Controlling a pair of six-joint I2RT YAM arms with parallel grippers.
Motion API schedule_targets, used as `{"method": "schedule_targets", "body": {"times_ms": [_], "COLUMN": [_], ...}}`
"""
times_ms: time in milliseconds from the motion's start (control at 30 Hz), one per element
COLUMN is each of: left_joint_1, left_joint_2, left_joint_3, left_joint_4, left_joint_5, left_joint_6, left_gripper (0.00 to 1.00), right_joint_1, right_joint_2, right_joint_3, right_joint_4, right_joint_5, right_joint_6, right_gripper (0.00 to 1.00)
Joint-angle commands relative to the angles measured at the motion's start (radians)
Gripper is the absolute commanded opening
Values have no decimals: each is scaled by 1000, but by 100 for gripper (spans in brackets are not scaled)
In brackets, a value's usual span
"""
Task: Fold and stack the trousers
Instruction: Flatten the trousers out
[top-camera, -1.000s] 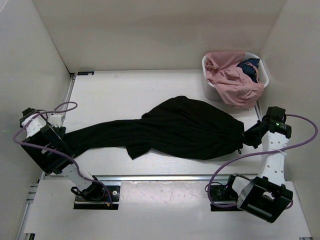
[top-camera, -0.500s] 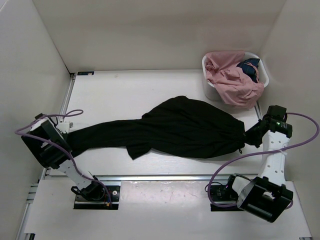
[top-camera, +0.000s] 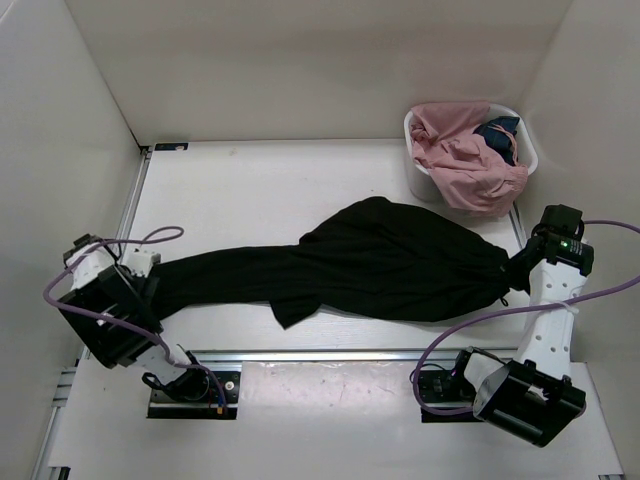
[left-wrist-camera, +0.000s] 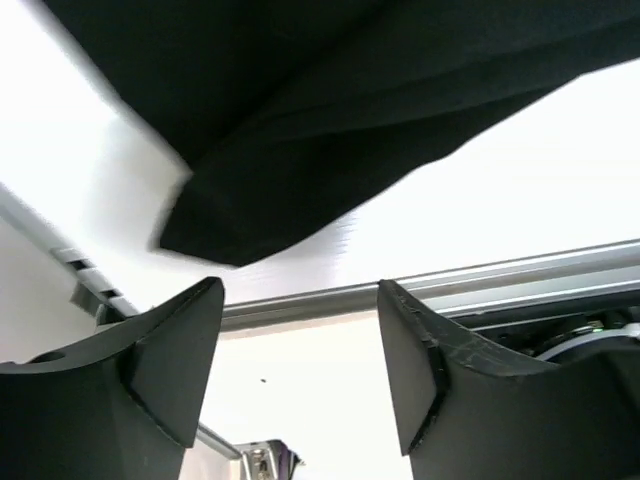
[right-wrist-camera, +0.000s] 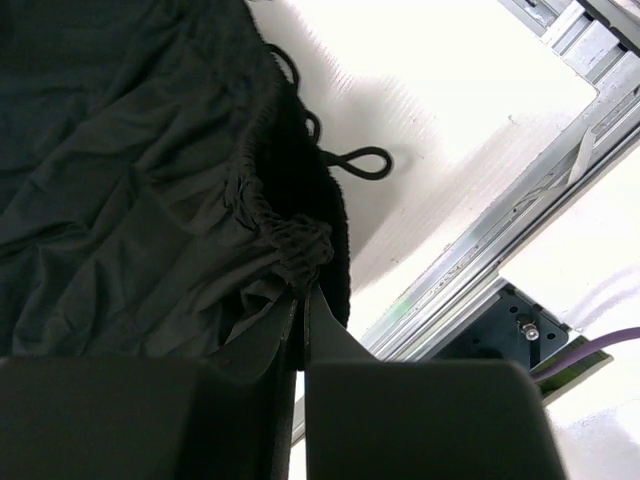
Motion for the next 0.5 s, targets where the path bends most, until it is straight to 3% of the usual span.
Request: {"method": "schedule_targets", "body": {"times_ms": [0, 133, 267, 467], "left_joint_1": [16, 16, -13, -32], "left_joint_2": [-29, 31, 149, 231], "left_joint_3": [126, 227, 281, 241], "left_joint_4": [-11, 26, 48, 138], "left_joint_5": [114, 177, 205, 125], "left_joint_6": [-27, -179, -265, -308], "left_gripper": [73, 58, 57, 52], "right_joint_1": [-5, -5, -5, -5], "right_joint_2": [-7, -7, -7, -17], "right_joint_3": [20, 20, 10, 10], "right_joint_4": [-2, -2, -14, -14], "right_joint_5": [21, 55, 78, 55], "right_joint_6": [-12, -12, -23, -23], "right_gripper": [0, 0, 0, 0]}}
